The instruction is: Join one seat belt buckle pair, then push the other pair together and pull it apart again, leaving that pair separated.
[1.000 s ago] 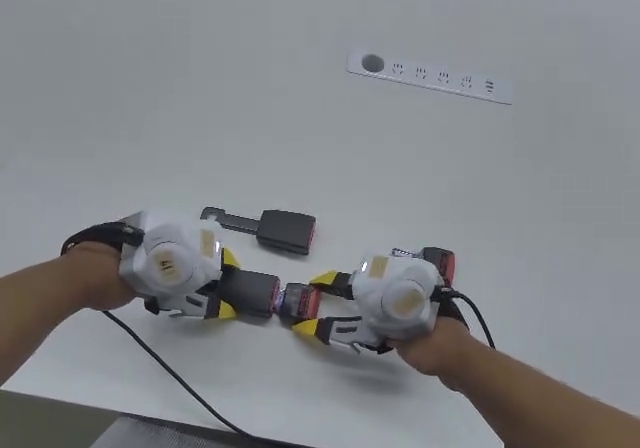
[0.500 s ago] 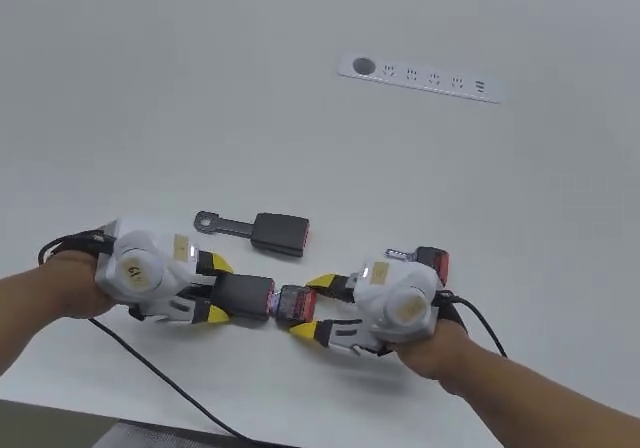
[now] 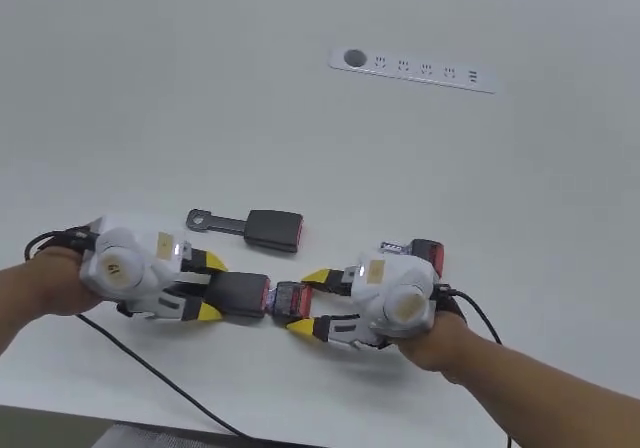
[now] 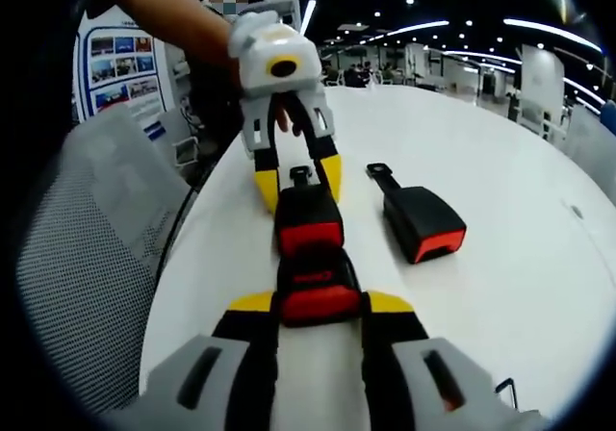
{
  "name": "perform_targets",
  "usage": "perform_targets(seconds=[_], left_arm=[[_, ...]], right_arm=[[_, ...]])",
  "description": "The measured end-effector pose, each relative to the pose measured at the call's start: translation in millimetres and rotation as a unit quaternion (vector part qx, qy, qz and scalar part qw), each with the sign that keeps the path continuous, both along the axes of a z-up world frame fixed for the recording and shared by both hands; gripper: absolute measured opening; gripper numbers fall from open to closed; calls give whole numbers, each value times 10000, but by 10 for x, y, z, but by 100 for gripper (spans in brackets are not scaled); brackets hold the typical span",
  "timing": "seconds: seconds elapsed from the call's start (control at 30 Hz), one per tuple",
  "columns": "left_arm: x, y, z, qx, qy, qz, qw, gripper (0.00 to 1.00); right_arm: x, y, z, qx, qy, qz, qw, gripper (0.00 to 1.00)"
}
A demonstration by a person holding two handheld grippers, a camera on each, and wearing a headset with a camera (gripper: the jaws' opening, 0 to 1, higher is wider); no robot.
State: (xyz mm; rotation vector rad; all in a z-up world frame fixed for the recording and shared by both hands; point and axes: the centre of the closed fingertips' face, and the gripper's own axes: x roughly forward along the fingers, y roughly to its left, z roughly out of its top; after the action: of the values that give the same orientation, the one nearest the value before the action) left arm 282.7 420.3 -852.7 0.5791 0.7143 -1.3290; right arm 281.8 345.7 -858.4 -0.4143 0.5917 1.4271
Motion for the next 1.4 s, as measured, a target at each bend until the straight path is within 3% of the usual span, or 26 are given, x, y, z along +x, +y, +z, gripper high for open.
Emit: perform_targets(seconds=[1.1,1.3,1.4], left_arm=[[1,24,-6,48,86,-223,9997,31],[-3,12,1,100,59,-249,9996,32],[0,8,3,111,121,-159,9997,32]], right_arm=[[1,4,-1,37,-12,-75,10000,33],[-4,12,5,-26,-46,-118,9999,33],[-11,29,5,-128,-79,-112,9998,35]])
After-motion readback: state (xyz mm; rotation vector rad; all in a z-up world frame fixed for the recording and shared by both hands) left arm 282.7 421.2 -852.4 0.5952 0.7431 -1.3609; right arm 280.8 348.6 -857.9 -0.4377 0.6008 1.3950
